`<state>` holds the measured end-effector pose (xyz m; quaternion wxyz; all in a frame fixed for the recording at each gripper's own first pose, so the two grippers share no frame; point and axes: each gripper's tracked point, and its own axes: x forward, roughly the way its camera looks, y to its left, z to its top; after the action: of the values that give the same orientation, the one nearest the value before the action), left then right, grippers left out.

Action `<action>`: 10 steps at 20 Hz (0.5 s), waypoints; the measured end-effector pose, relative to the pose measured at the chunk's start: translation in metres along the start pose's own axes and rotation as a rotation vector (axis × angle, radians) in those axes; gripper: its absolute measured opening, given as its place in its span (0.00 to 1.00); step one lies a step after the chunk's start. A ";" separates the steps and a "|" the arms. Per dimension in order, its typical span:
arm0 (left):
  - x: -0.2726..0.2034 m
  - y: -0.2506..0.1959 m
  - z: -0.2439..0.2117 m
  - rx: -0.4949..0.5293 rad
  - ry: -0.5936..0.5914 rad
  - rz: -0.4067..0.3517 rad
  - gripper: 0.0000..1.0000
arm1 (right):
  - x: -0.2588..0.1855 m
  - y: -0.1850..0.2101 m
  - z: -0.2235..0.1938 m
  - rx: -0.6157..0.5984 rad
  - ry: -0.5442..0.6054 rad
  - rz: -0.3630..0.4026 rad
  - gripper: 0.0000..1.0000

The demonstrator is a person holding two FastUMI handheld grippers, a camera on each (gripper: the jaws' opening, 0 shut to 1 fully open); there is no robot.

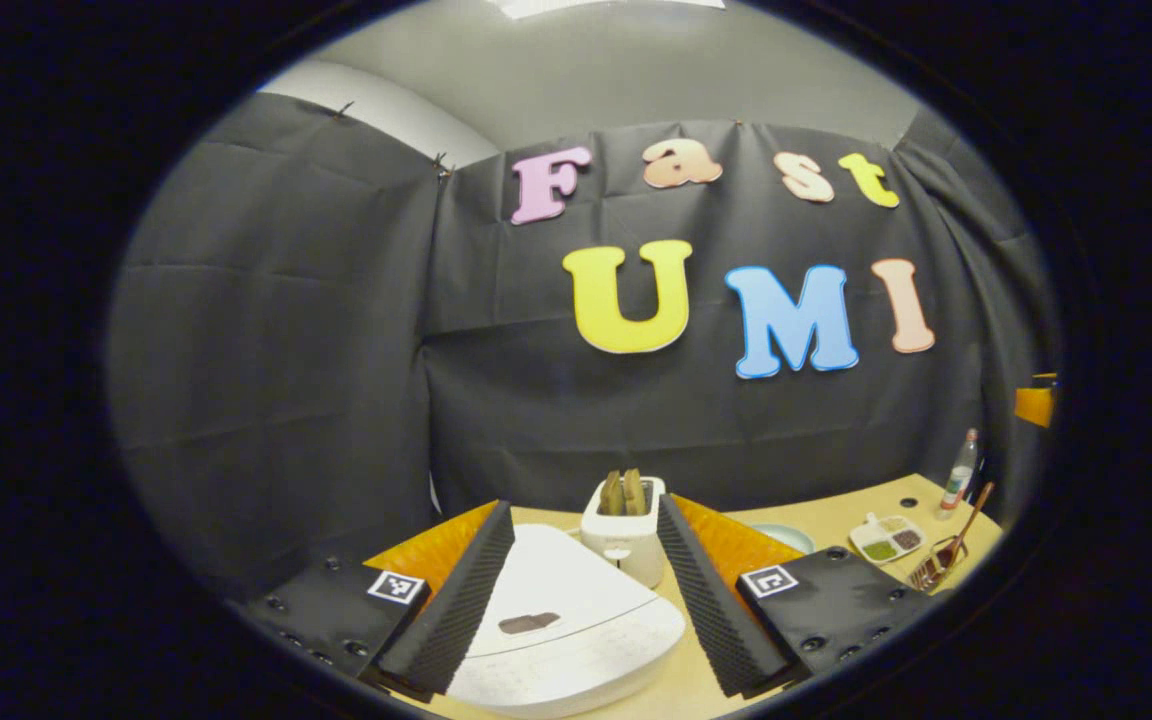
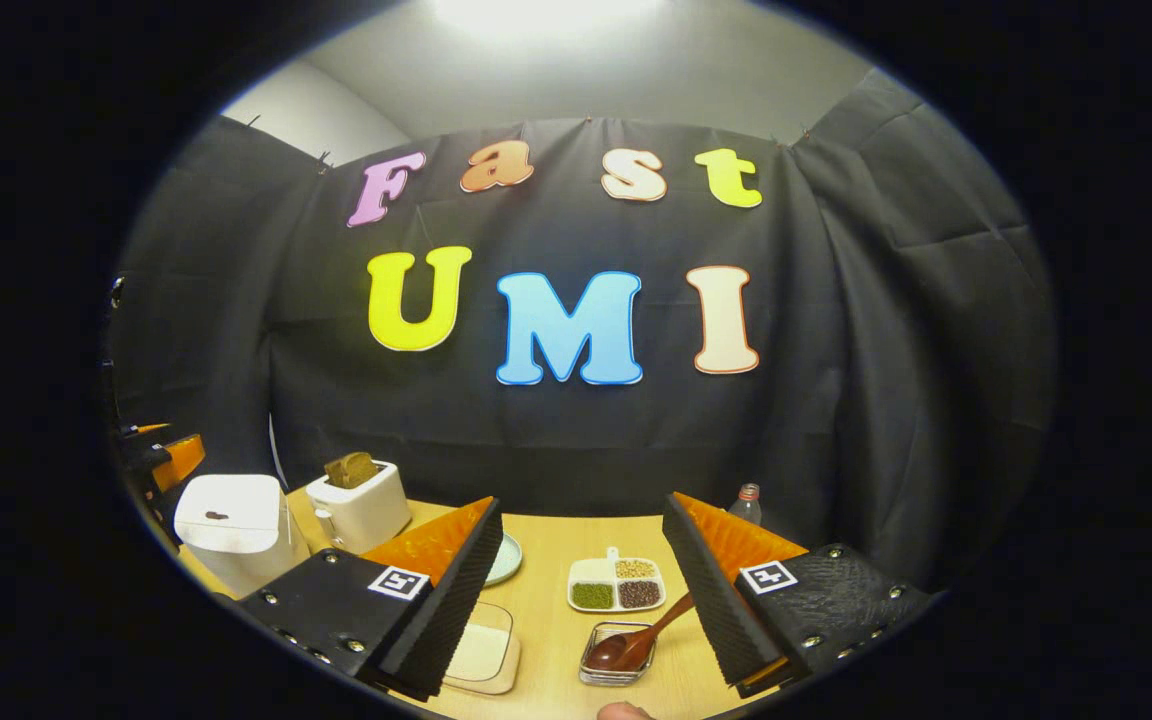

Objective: Close the left gripper, press the button to open the rice cooker; take a wooden spoon from the chopstick holder with the right hand, scoop a spoonful of rice and pour it into the rice cooker, then put the wooden spoon back into the chopstick holder.

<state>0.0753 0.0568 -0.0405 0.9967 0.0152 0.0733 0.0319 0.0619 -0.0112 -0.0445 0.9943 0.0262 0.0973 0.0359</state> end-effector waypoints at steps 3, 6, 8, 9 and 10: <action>-0.012 -0.012 0.021 -0.045 -0.035 -0.035 0.99 | -0.006 0.009 0.013 -0.003 -0.035 0.014 0.98; -0.026 -0.025 0.032 -0.102 -0.044 -0.063 0.99 | -0.015 0.022 0.020 -0.005 -0.060 0.031 0.98; -0.033 -0.034 0.039 -0.107 -0.065 -0.073 0.94 | -0.021 0.031 0.022 0.006 -0.073 0.044 0.98; -0.036 -0.040 0.042 -0.103 -0.075 -0.075 0.94 | -0.022 0.036 0.023 0.012 -0.085 0.051 0.98; -0.040 -0.044 0.045 -0.101 -0.087 -0.079 0.95 | -0.023 0.040 0.021 0.015 -0.088 0.054 0.98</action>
<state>0.0449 0.0090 0.0083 0.9989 -0.0365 0.0289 -0.0043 0.0409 0.0257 -0.0172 0.9960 0.0377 0.0528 0.0610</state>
